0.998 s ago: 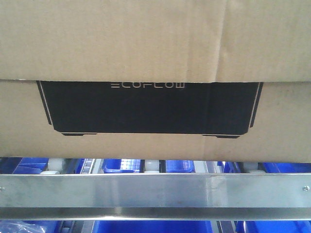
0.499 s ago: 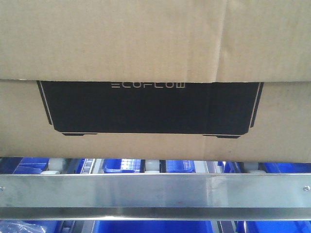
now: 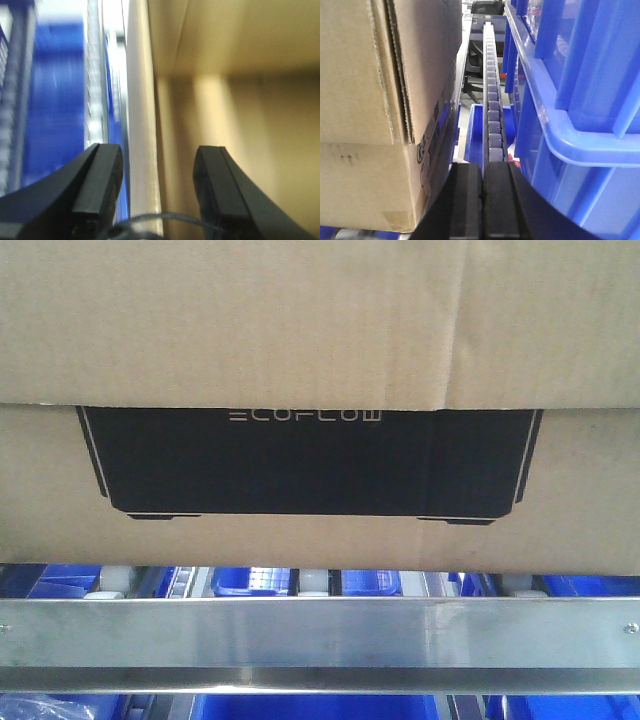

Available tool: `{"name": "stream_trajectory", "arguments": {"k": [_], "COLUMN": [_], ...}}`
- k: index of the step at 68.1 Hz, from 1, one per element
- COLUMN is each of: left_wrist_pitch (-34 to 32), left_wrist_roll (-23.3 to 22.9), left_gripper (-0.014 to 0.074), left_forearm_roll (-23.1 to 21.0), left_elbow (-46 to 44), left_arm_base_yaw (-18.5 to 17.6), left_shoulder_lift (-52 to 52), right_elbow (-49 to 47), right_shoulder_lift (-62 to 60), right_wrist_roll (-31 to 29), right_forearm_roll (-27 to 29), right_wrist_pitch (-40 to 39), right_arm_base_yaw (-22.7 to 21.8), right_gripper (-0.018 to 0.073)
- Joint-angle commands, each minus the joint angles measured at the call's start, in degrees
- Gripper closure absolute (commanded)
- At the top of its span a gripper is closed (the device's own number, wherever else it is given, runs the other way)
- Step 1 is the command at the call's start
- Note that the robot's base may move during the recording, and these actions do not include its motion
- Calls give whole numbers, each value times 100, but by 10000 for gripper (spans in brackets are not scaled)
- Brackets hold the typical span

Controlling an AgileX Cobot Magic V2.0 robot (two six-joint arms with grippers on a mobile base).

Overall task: Grab box from left shelf to table start
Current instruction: 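Close both grippers on the side walls of the ECOFLOW cardboard box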

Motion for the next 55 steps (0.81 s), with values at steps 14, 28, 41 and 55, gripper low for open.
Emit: {"name": "stream_trajectory", "arguments": {"k": [14,28,41,55], "left_wrist_pitch": [560,1480,1931,1965], "left_wrist_roll": [-303,-573,-1004,-1146], "left_gripper": [335,335,335,343], "left_forearm_roll": [-149,-123,168,125], "left_elbow": [-735,-1232,-1419,-1419], "left_arm_base_yaw": [-60,-60,-60,-60], "left_shoulder_lift": [471,977,1191,1189], "right_elbow": [13,13,13,13], "right_shoulder_lift": [18,18,18,18], "right_wrist_roll": [-40,-40,-40,-40], "right_forearm_roll": [-49,-49,-49,-49], "right_wrist_pitch": [-461,-461,-461,-461], "right_arm_base_yaw": [9,9,9,9], "right_gripper": [490,490,490,490]}}
